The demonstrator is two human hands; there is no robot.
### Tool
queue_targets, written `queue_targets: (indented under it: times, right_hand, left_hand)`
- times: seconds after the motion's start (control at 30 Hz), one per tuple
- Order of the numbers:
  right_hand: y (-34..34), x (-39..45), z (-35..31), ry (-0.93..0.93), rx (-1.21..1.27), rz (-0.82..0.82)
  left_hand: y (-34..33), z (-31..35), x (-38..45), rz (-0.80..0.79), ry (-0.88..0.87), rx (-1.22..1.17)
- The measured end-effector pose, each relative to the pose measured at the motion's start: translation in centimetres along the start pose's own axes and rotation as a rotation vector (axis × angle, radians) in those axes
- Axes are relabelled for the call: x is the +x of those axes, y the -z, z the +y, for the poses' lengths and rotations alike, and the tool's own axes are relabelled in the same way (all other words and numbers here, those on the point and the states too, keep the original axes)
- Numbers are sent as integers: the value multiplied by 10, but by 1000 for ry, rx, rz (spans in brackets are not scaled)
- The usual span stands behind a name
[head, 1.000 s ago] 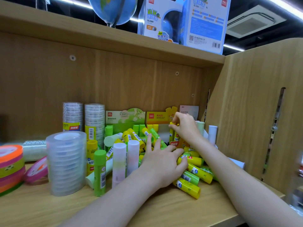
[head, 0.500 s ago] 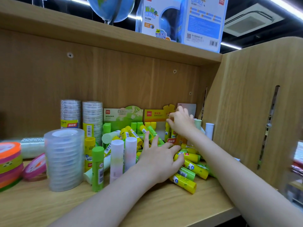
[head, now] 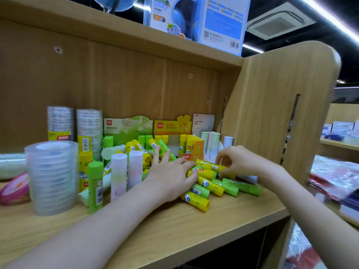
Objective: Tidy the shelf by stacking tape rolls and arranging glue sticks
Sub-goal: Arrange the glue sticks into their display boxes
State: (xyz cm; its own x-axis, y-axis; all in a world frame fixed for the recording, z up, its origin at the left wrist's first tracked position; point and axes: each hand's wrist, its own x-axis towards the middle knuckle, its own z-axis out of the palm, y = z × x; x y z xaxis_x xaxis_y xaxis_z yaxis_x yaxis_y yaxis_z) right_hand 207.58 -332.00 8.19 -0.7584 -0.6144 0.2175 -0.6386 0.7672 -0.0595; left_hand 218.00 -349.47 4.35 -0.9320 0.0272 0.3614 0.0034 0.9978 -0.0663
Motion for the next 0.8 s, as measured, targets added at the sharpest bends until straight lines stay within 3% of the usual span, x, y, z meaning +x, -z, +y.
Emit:
queue_targets:
  times: [0.17,0.23,0.4,0.5,0.6,0.8]
  right_hand:
    - [12,9,7,46,240,320]
    - [19,18,1,79,327,325]
    - [18,47,-28,83,1024,398]
    - [13,75,-48,145,719,502]
    - [1,97,-63,227,330,461]
    - [-18,112,-69,205,122,402]
  left_hand:
    - [-1,0,0,6,-3,-5]
    - [0,0,0,7,-3,-6]
    - [-1,1,0,14,-1,-5]
    - [-1,1,0,20,-1,-5]
    - [-2,-1,0,23,-6,-2]
    - [-3,-1,0,28,-11,5]
